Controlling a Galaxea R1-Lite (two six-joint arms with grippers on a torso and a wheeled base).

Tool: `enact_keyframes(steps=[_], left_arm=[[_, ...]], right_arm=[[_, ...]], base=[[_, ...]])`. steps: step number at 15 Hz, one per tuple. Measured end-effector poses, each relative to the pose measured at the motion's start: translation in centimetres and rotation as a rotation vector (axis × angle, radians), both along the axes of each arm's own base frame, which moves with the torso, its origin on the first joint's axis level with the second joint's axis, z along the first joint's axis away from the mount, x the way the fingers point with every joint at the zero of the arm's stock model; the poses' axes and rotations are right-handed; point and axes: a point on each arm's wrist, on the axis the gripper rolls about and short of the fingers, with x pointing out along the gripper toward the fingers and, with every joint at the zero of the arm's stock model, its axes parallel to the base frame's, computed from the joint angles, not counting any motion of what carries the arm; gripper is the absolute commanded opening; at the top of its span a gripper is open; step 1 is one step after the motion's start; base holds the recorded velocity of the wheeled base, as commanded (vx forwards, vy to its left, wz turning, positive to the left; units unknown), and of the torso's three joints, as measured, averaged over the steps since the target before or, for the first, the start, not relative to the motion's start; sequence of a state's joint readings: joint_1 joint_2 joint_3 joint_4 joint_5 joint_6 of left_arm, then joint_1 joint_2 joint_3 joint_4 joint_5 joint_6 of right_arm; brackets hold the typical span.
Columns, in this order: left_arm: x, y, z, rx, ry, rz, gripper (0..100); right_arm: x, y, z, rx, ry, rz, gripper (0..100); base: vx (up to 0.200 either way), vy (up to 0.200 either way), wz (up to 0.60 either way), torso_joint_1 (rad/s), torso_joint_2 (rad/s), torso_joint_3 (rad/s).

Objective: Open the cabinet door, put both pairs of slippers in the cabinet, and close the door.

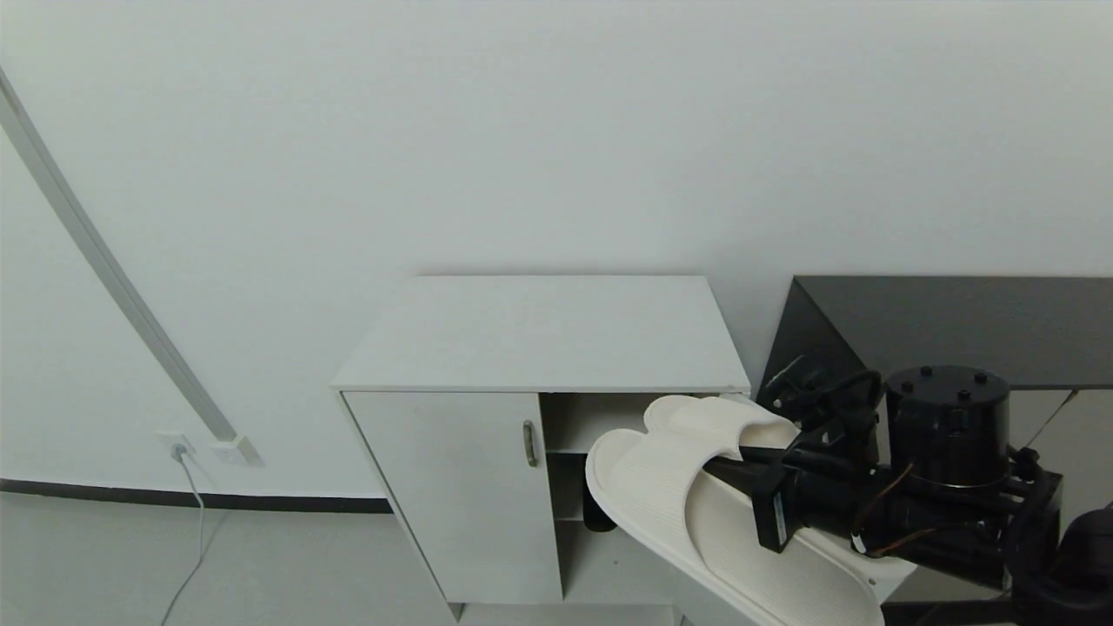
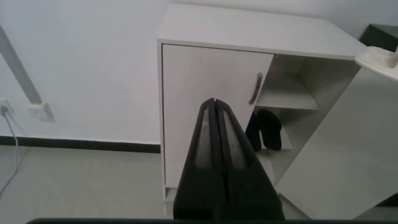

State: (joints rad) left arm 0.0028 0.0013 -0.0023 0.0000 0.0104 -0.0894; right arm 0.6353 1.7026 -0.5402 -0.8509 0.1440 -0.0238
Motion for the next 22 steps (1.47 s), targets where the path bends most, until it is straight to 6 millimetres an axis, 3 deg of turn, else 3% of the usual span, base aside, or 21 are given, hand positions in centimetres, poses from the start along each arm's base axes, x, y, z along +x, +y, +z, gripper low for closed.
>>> enact_keyframes(steps=[10, 22], left_arm=[[-0.01, 0.00, 0.02, -0.002, -0.001, -0.001, 0], [0.00, 0.00, 0.02, -0.002, 0.000, 0.000, 0]], right_arm=[[-0.15, -0.09, -0.31, 0.004, -0.007, 0.000, 0], [-0.23, -0.04, -0.60, -0.003, 0.001, 0.004, 0]], base=[[0.000, 0.000, 0.00, -0.167, 0.38, 0.207], [0.000, 0.000, 0.00, -0.213, 0.54, 0.317]])
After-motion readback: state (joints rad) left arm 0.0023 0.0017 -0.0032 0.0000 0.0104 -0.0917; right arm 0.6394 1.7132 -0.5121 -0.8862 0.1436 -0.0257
